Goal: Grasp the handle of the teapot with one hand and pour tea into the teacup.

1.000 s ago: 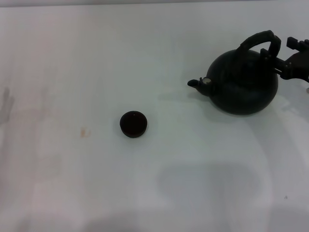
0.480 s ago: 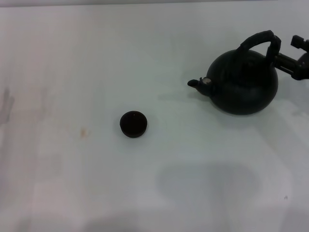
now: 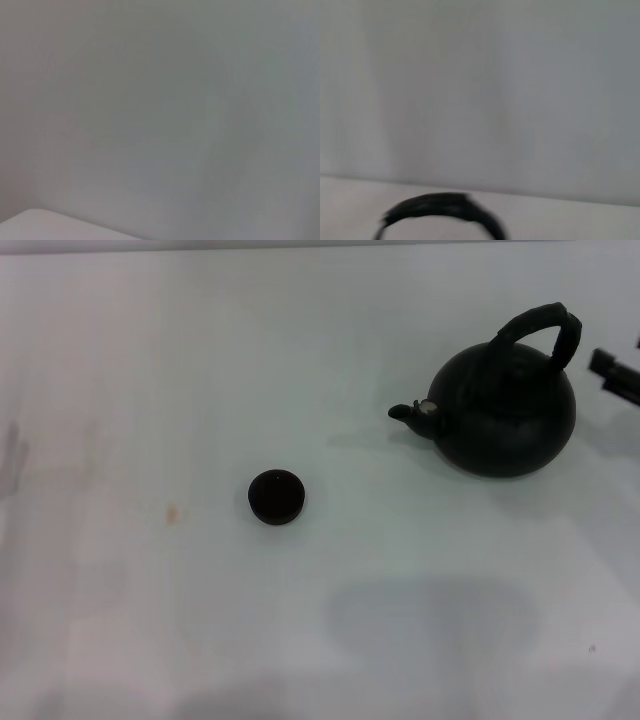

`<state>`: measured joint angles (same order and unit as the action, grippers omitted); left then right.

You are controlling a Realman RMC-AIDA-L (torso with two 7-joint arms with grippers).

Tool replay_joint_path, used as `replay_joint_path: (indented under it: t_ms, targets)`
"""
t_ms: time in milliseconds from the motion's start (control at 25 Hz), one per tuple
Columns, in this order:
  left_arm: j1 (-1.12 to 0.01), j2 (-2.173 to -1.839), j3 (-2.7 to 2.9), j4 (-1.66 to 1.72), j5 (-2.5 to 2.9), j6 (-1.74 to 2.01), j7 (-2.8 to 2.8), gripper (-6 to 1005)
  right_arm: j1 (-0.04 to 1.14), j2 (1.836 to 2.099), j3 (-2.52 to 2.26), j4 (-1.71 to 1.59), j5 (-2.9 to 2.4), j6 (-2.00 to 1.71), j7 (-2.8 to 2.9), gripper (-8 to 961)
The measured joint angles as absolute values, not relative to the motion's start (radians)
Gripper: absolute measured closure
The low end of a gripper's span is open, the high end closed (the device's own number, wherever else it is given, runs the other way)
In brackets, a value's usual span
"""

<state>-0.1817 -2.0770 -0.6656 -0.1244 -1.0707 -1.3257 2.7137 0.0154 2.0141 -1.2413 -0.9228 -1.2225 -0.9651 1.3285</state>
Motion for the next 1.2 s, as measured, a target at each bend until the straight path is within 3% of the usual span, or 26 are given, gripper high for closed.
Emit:
replay_joint_path:
  t_ms: [360, 640, 1200]
  targets:
    - [-0.176, -2.078, -0.659, -0.13, -1.067, -1.326, 2.714, 139, 0.15, 2.019, -1.096, -0.569, -0.87, -0.996, 0.886, 128]
    - [-0.174, -2.079, -0.657, -0.131, -1.061, -1.325, 2.714, 139, 0.245, 2.022, -1.096, -0.209, -0.424, -1.331, 0.474, 128]
    - [-0.176, -2.08, -0.654, -0.132, -1.059, -1.325, 2.714, 139, 0.264, 2.023, -1.096, -0.147, -0.395, -1.29, 0.442, 128]
